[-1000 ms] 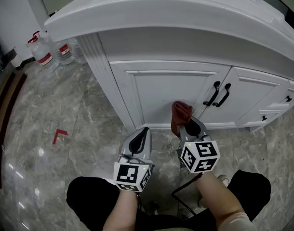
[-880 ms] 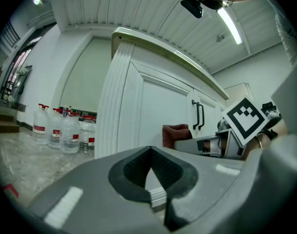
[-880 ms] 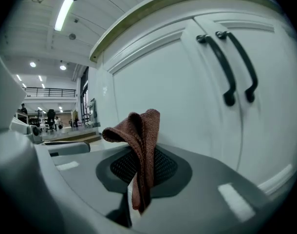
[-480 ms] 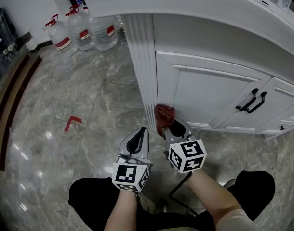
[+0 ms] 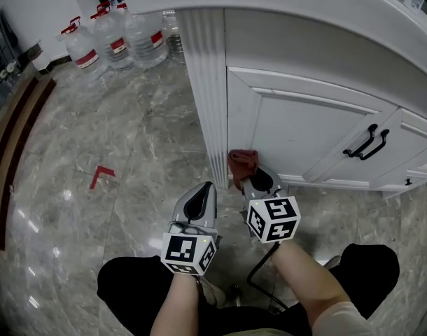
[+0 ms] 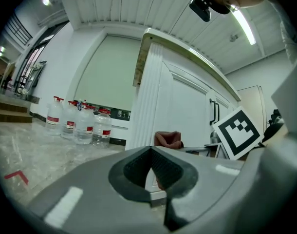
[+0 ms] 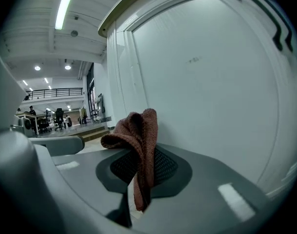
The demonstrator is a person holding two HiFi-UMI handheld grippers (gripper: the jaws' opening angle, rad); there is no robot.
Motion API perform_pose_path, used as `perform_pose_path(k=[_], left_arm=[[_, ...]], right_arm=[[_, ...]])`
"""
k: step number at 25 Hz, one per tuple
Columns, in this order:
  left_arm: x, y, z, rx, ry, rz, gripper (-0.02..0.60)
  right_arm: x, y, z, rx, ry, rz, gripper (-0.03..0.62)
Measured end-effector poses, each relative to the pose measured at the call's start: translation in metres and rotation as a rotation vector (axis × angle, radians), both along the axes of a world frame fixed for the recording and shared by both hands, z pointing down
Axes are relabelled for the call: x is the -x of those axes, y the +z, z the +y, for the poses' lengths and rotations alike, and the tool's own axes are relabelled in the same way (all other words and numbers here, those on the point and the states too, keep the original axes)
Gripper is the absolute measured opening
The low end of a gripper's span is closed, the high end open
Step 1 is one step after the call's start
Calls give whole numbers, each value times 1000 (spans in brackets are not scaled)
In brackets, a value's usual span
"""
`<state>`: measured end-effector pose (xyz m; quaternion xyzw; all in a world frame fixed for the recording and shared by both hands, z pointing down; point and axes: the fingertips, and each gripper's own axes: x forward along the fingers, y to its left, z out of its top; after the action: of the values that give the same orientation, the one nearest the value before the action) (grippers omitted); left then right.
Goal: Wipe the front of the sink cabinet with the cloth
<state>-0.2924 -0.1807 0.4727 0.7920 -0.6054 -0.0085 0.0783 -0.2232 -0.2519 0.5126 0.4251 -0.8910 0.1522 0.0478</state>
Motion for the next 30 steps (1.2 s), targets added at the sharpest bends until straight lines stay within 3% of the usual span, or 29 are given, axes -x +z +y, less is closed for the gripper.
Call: perform_pose_path(k=[4, 9, 14, 20, 26, 30], left_arm=[[-20, 0, -6, 1, 41, -8, 0], [-45, 1, -15, 7, 74, 33, 0], [-95, 0, -18, 2, 166, 36, 0], [-148, -2, -16, -4, 254, 5, 0], [-172, -2, -17, 14, 267, 29, 0], [-186, -3, -15, 12, 283, 27, 0]], right_arm=[[-28, -1, -3, -5, 45, -1, 78], [-67, -3, -8, -8, 98, 13, 78], [-111, -6, -10, -15, 146, 24, 78], [-181, -10, -10, -8, 282, 20, 77], [-226, -20, -5, -14, 342, 45, 77], [-236, -22, 2, 5, 340, 44, 77]])
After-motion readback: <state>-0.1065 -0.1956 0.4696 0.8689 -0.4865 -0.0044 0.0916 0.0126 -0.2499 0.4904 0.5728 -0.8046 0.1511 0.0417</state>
